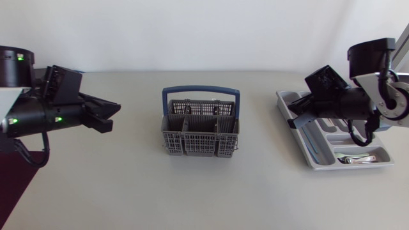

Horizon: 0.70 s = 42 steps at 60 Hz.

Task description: Sort the cutlery from the basket into the organizer compartments.

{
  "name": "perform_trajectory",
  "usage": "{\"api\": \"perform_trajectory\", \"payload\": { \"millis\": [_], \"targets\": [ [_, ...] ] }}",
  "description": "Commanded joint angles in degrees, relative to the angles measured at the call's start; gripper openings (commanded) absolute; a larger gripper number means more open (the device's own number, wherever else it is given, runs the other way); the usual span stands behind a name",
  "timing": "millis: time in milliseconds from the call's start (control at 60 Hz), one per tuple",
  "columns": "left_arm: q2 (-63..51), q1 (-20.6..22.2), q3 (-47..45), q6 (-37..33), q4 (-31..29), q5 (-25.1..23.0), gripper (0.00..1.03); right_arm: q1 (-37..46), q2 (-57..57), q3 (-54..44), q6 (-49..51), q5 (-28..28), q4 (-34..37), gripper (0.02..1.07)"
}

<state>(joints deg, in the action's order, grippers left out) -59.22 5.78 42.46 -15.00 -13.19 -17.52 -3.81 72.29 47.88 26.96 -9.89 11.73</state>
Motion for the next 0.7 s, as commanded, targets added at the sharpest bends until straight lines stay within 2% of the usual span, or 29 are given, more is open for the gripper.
{"api": "perform_trajectory", "payload": {
  "millis": [0, 50, 83, 150, 217, 433, 533, 683],
  "targets": [
    [3.94, -1.30, -2.20, 0.77, -1.14, 0.03, 0.37, 1.09, -3.39, -2.53, -0.94, 0.57, 0.93, 0.78],
    [6.05, -1.83, -2.73, 0.77, -1.57, 0.03, 0.47, 1.53, -5.32, -3.49, -0.86, 0.57, 1.19, 0.96],
    [7.37, -2.09, -3.17, 0.77, -1.93, 0.20, 0.57, 1.70, -6.37, -4.20, -0.77, 0.66, 1.37, 1.02],
    [9.65, -3.06, -3.87, 0.85, -2.45, 0.29, 0.84, 1.79, -8.75, -5.25, -0.59, 1.19, 1.72, 1.03],
    [11.67, -3.50, -4.40, 1.29, -3.16, 0.29, 0.99, 2.06, -11.03, -6.48, -0.59, 1.36, 2.07, 1.03],
    [17.21, -5.34, -6.60, 2.00, -4.30, 0.29, 0.99, 2.50, -18.94, -11.14, 0.02, 2.07, 3.30, 1.03],
    [20.20, -8.15, -7.74, 2.70, -3.33, 0.29, 0.99, 2.50, -22.81, -12.90, 0.46, 2.16, 4.80, 1.03],
    [29.95, -10.00, -11.26, 3.67, -2.72, 0.29, 0.99, 4.52, -30.02, -16.06, 2.04, 2.24, 6.12, 1.03]
  ]
}}
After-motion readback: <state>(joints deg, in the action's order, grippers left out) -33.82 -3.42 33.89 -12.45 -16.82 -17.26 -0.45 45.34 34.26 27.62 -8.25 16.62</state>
